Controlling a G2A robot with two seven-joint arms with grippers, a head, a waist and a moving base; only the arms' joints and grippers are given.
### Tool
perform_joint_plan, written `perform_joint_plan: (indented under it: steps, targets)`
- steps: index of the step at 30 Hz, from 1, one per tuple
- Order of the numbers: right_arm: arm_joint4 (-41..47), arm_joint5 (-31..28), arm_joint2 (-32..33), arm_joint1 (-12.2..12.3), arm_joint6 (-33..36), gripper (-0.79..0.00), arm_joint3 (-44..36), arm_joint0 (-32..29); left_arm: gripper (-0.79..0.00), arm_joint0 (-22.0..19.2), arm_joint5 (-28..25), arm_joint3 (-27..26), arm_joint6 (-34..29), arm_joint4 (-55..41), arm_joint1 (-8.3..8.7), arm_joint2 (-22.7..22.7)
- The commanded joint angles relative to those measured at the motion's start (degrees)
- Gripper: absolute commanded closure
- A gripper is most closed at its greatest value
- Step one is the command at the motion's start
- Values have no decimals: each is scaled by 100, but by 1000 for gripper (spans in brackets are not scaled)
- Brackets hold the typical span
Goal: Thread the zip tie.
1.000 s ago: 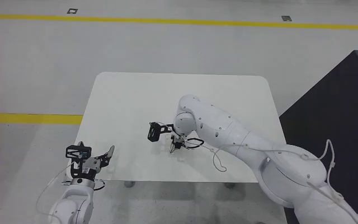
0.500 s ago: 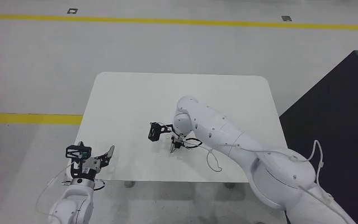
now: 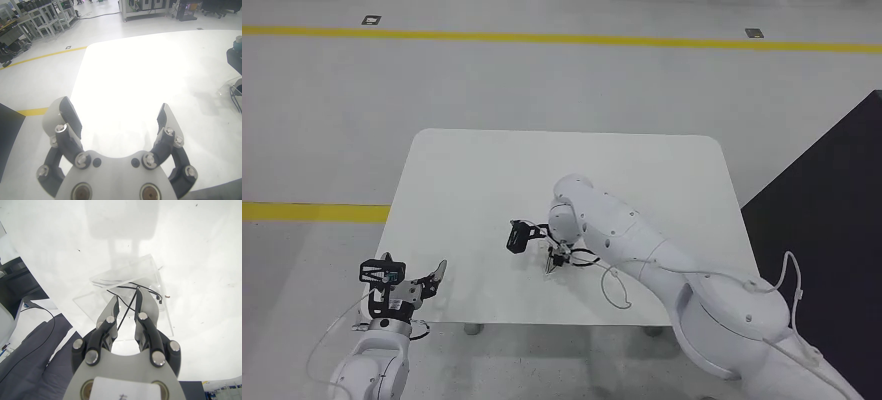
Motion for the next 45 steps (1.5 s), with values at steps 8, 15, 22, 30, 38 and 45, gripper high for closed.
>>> perform_joint_plan:
  steps: [8, 15, 22, 30, 38, 45]
  targets:
    - [68, -8, 0, -130, -7, 0, 102, 135, -785, 0, 0, 0, 0, 0, 0, 0]
    - [281, 221, 0, -28, 225, 0, -315, 80, -785, 0, 0, 0, 0, 0, 0, 0]
    - [1240, 1066, 0, 544, 1071, 0, -1539, 224, -785, 0, 0, 0, 0, 0, 0, 0]
    - [1314, 2008, 0, 1368, 2010, 0, -2721, 509, -785, 0, 0, 0, 0, 0, 0, 0]
    - [2019, 18, 0, 2316, 20, 0, -4570, 888, -785, 0, 0, 0, 0, 0, 0, 0]
    - [2056, -2161, 0, 3622, -2162, 0, -5496, 932, -785, 0, 0, 0, 0, 0, 0, 0]
